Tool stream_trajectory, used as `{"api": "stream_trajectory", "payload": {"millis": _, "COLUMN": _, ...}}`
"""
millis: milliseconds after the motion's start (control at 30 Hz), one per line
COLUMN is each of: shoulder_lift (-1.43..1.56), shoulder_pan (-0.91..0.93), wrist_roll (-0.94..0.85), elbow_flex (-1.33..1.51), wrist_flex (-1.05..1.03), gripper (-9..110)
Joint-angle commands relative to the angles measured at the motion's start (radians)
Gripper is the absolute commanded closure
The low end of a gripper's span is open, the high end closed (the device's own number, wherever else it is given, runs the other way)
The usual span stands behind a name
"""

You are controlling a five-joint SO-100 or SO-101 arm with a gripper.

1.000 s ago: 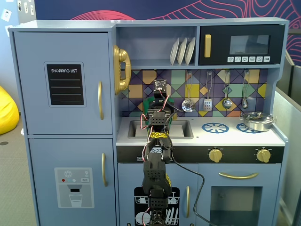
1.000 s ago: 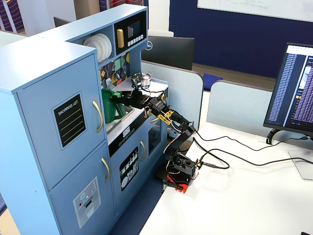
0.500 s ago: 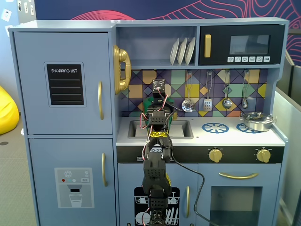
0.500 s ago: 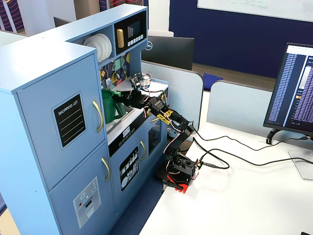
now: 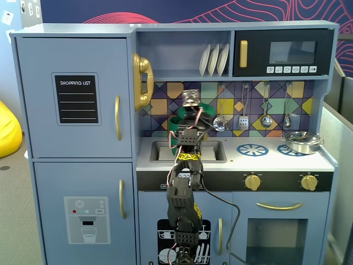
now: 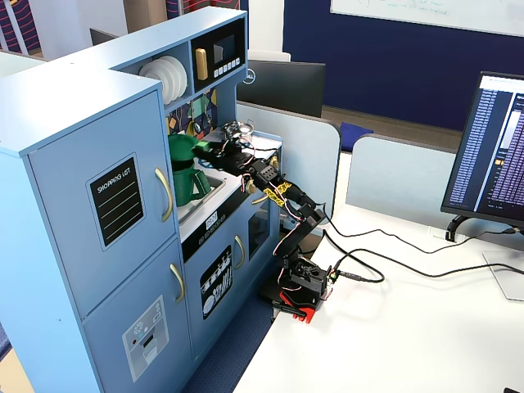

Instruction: Take off the lid from the green recipient and place it on the counter

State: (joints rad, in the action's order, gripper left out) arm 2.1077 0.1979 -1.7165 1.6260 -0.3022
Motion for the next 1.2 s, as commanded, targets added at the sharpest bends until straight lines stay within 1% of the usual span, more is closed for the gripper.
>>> {"api": "stream_trajectory", "payload": {"millis": 0, "shoulder_lift": 0.038, "shoulder_pan": 0.138, "wrist_roll": 0.041, "elbow_flex": -0.086, "wrist_flex": 0.069, "gripper": 101}}
{"api": "stream_trajectory", "payload": {"millis": 267, "shoulder_lift": 0.029, "shoulder_pan": 0.337, "wrist_roll": 0.104, "elbow_flex": -0.044, "wrist_flex": 0.094, "gripper": 101}}
{"api": "stream_trajectory", "payload": {"millis": 400, "shoulder_lift": 0.017, "shoulder_pan": 0.377, "wrist_roll": 0.104, "elbow_flex": 0.098, "wrist_flex": 0.267, "gripper": 101}}
{"api": "stream_trajectory", "payload": {"millis": 833, "shoulder_lift": -0.069, "shoulder_pan": 0.414, "wrist_roll": 0.048, "elbow_flex": 0.393, "wrist_flex": 0.506, "gripper": 101}}
{"api": "stream_trajectory", "payload": {"millis": 1167, "shoulder_lift": -0.133, "shoulder_pan": 0.416, "wrist_roll": 0.017, "elbow_flex": 0.532, "wrist_flex": 0.614, "gripper": 101}}
